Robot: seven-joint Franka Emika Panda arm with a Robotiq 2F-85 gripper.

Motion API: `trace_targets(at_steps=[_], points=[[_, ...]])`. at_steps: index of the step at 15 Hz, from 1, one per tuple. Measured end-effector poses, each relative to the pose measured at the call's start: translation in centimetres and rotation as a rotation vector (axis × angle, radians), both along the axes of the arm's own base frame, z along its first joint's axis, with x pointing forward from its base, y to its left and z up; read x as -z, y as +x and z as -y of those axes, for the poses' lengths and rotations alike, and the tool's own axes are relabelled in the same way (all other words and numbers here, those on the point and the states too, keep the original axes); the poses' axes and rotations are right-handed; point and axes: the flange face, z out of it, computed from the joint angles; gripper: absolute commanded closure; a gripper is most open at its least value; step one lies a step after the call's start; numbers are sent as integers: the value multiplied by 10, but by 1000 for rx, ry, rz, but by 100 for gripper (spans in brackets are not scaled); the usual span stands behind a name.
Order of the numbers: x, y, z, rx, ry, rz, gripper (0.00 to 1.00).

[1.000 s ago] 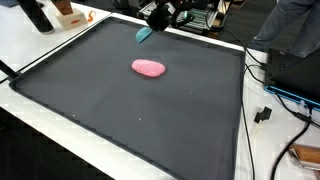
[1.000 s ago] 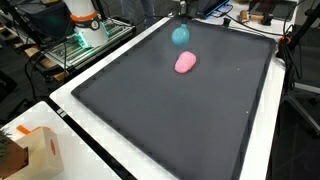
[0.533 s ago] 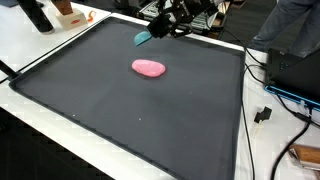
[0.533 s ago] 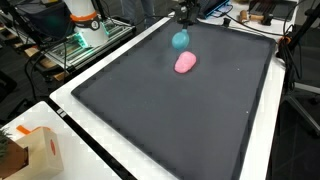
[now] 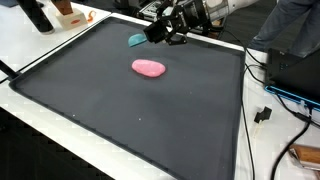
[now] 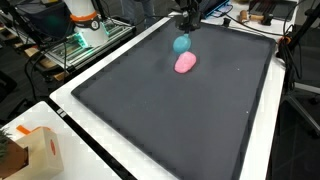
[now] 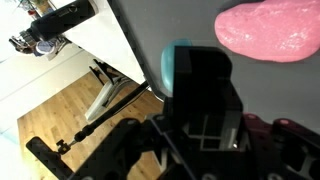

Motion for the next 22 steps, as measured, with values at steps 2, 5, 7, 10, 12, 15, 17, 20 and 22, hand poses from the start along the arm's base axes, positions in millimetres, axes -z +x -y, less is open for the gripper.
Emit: trace_targets(at_steps=[2,5,7,10,12,15,17,20,22], points=[[7,0,-2,13,-30,6,75],[16,0,-3,30,-66,-4,75],[21,0,-4,37,-83,-10,75],[27,1,-5,42,-94,-19,75],[30,2,-6,42,-95,-25,75],[33,5,-6,39,-97,-37,75],[32,7,-5,34,-99,-48,75],[30,12,-3,18,-93,-73,75],[28,17,-1,4,-82,-90,75]])
